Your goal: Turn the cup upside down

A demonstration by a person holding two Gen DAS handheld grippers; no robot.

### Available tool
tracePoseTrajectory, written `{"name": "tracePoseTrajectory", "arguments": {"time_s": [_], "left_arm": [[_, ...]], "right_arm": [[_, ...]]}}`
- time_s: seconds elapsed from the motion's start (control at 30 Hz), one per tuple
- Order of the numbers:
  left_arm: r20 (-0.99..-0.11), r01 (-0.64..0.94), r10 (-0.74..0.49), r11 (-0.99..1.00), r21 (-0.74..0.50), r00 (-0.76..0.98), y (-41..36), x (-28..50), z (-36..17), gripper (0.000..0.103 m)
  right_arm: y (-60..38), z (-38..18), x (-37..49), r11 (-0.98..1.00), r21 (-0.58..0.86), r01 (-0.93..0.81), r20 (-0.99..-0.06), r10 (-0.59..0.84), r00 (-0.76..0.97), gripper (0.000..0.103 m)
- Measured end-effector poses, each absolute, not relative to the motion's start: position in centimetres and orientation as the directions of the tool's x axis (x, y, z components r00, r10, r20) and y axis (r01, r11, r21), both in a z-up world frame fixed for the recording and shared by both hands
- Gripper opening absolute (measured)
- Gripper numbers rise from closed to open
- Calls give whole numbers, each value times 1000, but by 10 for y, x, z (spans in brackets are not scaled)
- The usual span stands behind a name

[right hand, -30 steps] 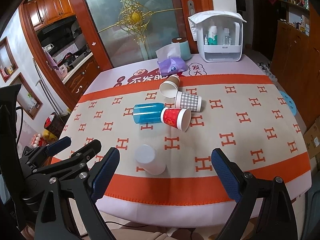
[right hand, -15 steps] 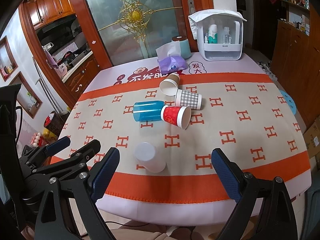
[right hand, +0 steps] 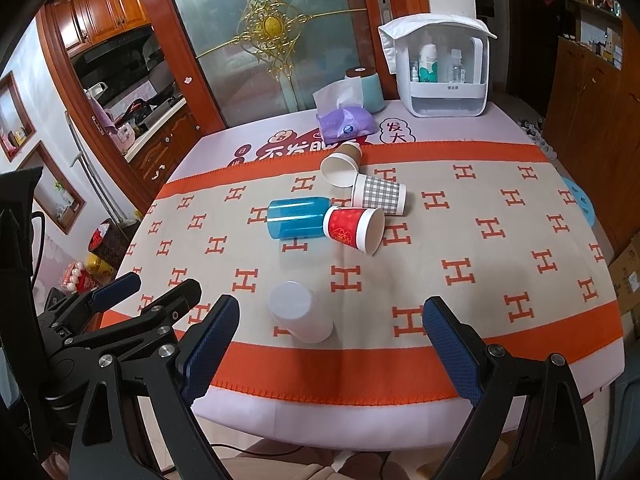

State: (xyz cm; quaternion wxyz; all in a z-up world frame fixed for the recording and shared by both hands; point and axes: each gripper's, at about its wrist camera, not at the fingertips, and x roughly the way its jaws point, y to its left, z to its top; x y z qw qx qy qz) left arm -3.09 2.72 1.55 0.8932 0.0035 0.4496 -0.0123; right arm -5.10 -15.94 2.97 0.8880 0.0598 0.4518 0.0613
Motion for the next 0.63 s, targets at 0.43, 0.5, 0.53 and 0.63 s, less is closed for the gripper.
{"name": "tracePoseTrajectory", "arguments": {"time_s": [0.43,0.5,0.53,0.63], "left_arm": [[-805,25,-18,1000,-4,594,28,-30,15,74],[-805,24,-17,1000,-3,593,28,-30,15,74],[-806,23,-16,1000,-3,592,29,-30,14,74],[-807,22,-14,1000,-2,591,29,-29,14,74]], "right_arm": [[-159,27,-47,985,164,-56,-797,165,580,94],[-159,27,-47,985,163,-56,-797,165,581,94],[-159,28,-47,985,163,-56,-797,164,581,94],[-159,28,-47,985,163,-55,-797,165,581,94]]}}
